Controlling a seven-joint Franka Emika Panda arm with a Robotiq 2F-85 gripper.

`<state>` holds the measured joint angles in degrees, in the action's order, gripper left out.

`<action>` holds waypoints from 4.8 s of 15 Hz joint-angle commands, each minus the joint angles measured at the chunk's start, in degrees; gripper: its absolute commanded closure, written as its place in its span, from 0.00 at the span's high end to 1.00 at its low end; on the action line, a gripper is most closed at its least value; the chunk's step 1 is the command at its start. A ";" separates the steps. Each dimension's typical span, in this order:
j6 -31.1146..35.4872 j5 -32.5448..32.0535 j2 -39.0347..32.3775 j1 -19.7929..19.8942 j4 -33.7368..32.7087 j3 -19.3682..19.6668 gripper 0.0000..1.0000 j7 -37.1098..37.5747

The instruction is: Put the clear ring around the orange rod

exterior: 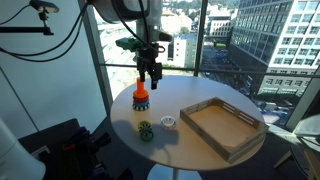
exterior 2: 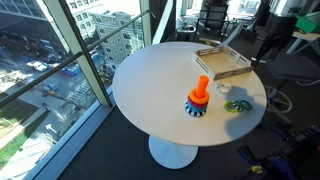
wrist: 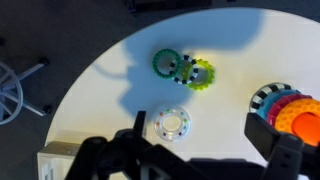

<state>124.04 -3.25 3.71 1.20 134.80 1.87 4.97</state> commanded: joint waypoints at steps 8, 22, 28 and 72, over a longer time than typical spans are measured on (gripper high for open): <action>4.15 -1.10 -15.24 -0.15 -10.32 -0.18 1.00 -0.68; 7.63 -1.20 -34.00 0.57 -23.53 0.84 1.00 -4.71; 9.50 1.86 -34.49 0.88 -22.97 0.32 1.00 -3.42; 30.32 7.77 -41.98 2.86 -16.92 -1.70 0.73 -0.32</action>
<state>153.77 2.49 -38.71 2.23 117.09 1.80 7.18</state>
